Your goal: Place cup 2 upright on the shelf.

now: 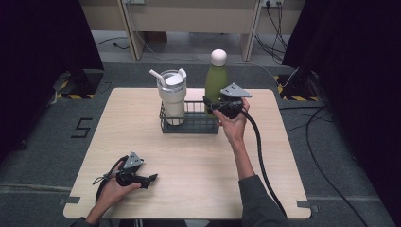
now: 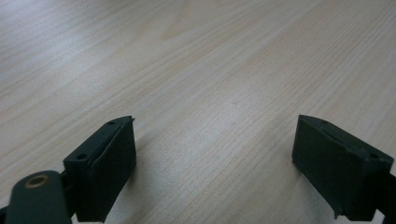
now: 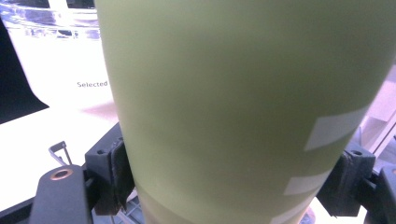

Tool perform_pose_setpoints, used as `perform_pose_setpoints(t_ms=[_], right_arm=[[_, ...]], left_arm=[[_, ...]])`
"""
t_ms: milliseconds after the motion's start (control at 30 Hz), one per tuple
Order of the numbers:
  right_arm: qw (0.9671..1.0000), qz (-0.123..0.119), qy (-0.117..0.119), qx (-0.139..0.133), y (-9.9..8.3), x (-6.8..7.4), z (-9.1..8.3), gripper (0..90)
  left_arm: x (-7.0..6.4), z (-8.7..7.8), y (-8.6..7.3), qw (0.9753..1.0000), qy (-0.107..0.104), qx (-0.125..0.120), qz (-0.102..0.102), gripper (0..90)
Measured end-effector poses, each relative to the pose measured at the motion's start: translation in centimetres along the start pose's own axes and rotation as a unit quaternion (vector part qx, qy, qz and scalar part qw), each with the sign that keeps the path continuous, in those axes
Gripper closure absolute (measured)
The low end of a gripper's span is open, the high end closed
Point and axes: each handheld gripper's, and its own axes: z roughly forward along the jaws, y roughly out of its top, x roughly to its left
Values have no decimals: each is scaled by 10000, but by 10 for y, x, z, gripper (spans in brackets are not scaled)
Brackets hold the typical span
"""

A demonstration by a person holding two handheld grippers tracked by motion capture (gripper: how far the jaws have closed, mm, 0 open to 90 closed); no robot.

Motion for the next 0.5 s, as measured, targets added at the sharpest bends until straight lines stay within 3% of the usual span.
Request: perform_pose_setpoints(t_ms=[300,500], right_arm=[[9999,148,57,-25,-2,1,19,210],[9999,125,41,21,-4,2,29,210]], left_arm=[[0,0,0,10000,-4,-1,1,129],[0,0,0,10000,-11,4,-1,129]])
